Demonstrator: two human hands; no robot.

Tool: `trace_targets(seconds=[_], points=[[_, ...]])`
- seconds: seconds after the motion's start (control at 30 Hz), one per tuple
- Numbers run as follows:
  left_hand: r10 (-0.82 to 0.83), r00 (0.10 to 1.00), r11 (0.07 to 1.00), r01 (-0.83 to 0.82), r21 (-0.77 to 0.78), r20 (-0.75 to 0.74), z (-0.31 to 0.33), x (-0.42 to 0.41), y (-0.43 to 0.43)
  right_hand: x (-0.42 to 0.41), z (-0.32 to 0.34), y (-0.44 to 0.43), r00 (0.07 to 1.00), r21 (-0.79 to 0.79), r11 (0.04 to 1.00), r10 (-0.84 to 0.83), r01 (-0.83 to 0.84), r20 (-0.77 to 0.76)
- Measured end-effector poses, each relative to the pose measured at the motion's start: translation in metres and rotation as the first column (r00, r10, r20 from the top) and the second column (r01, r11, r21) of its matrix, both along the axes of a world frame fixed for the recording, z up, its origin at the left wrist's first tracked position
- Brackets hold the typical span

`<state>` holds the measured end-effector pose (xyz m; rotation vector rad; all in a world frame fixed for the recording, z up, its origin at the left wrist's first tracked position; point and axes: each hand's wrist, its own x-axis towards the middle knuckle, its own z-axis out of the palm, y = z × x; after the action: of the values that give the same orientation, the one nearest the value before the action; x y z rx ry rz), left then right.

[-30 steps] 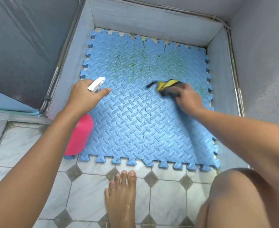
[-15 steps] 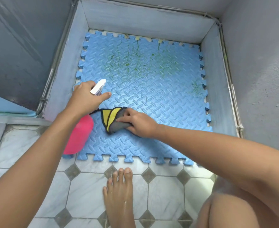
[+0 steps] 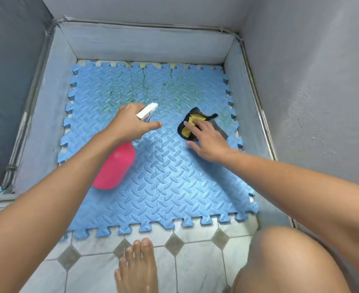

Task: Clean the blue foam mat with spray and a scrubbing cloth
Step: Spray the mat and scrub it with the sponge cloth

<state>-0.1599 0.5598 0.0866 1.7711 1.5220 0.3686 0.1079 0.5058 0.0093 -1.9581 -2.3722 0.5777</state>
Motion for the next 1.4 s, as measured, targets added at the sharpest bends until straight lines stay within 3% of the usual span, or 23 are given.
trace_targets(seconds=[0.13, 0.37, 0.57, 0.73, 0.93, 1.07, 1.17, 1.23, 1.3, 1.37, 1.4], points=[[-0.114, 0.993, 0.993, 0.114, 0.01, -0.03, -0.009, 0.025, 0.012, 0.01, -0.01, -0.004, 0.946, 0.028, 0.947, -0.319, 0.321, -0.05], [-0.061, 0.986, 0.998, 0.064, 0.016, -0.157, -0.014, 0.058, 0.021, 0.059, -0.015, -0.04, 0.82, 0.017, 0.82, -0.573, 0.573, 0.012], [-0.03, 0.997, 0.998, 0.026, -0.05, -0.069, -0.013, 0.055, 0.034, 0.055, -0.017, -0.026, 0.792, 0.012, 0.792, -0.61, 0.61, 0.025], [0.07, 0.995, 0.997, -0.067, 0.038, -0.069, -0.012, 0.054, 0.047, 0.054, -0.019, -0.018, 0.776, 0.044, 0.777, -0.629, 0.628, 0.04], [0.087, 0.993, 0.996, -0.087, 0.0, -0.079, -0.013, 0.043, 0.064, 0.051, -0.018, -0.011, 0.725, 0.019, 0.725, -0.688, 0.688, -0.003], [0.156, 0.986, 0.987, -0.153, 0.051, -0.066, -0.015, 0.036, 0.075, 0.039, -0.017, 0.042, 0.699, 0.049, 0.699, -0.706, 0.714, -0.117], [0.174, 0.984, 0.984, -0.173, 0.053, -0.027, -0.018, 0.026, 0.086, 0.035, -0.02, 0.114, 0.685, 0.041, 0.685, -0.722, 0.727, -0.097], [0.204, 0.979, 0.977, -0.204, 0.065, 0.013, -0.016, 0.02, 0.092, 0.025, -0.022, 0.155, 0.711, 0.041, 0.711, -0.696, 0.702, -0.095], [0.238, 0.971, 0.967, -0.238, 0.085, 0.012, -0.015, 0.016, 0.097, 0.004, -0.022, 0.176, 0.827, 0.085, 0.824, -0.55, 0.56, -0.114], [0.273, 0.962, 0.958, -0.273, 0.086, 0.015, -0.018, 0.014, 0.101, -0.023, -0.023, 0.169, 0.969, 0.152, 0.96, -0.217, 0.234, -0.122], [0.286, 0.958, 0.955, -0.287, 0.075, 0.02, -0.019, 0.013, 0.103, -0.035, -0.023, 0.156, 0.994, 0.167, 0.985, -0.014, 0.032, -0.109]])
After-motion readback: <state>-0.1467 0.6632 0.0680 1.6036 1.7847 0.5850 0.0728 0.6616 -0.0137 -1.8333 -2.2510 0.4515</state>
